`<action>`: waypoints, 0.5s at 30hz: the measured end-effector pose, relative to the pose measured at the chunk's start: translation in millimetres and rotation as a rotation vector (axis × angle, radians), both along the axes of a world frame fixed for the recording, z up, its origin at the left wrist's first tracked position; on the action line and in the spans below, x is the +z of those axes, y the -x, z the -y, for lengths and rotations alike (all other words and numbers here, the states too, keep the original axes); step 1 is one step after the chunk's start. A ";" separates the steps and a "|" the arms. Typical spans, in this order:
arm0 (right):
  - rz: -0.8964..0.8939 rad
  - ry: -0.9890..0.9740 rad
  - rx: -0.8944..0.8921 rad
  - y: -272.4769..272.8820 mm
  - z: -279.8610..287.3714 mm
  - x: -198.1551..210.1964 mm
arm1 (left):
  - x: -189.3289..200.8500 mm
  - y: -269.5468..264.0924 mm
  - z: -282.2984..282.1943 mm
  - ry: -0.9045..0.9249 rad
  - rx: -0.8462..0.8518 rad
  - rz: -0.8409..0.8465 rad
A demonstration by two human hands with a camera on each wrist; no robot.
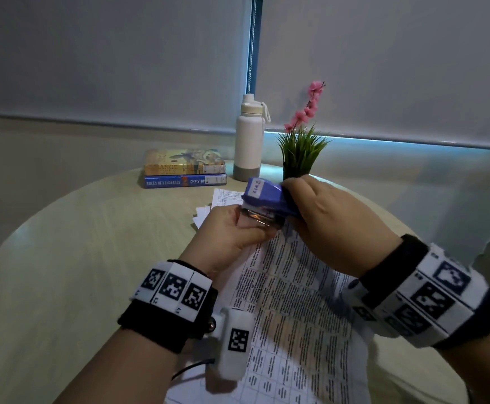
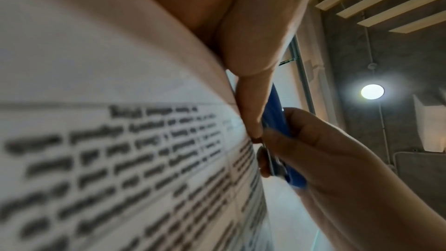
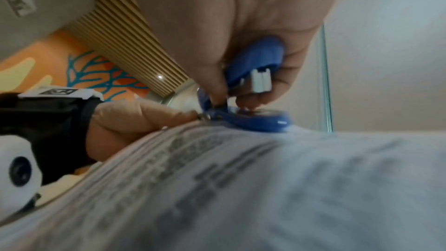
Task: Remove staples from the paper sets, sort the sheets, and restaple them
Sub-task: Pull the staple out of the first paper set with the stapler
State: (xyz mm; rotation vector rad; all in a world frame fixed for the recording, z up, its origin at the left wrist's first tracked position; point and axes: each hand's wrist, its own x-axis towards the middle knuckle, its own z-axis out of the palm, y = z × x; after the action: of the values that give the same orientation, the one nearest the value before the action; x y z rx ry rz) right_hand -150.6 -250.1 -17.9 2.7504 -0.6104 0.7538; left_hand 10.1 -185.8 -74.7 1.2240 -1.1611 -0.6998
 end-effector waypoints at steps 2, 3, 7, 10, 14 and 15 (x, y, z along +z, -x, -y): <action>0.150 -0.210 0.037 -4.3 -2.5 -4.5 | 0.3 9.7 -1.8 -0.005 -0.034 0.019; 0.223 -0.316 0.069 -6.2 -3.2 -7.3 | 0.8 13.9 -2.6 -0.003 -0.045 0.033; 0.274 -0.395 0.080 4.1 -3.7 -6.5 | 4.3 6.5 -2.9 -0.015 0.058 -0.017; 0.282 -0.311 0.021 32.0 -7.7 -4.4 | 1.7 -3.7 -1.1 -0.005 0.180 -0.074; 0.280 -0.250 -0.127 82.9 -6.2 -16.5 | -1.6 -9.3 1.9 0.017 0.232 -0.134; 0.301 -0.264 -0.149 96.5 -4.4 -21.3 | -3.3 -10.9 2.7 0.021 0.230 -0.131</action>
State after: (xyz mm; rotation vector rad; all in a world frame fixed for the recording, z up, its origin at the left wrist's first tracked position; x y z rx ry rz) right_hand -247.2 -245.7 -39.2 2.7996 -1.0314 1.1340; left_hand 21.0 -188.5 -78.0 1.2517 -0.9011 -0.5831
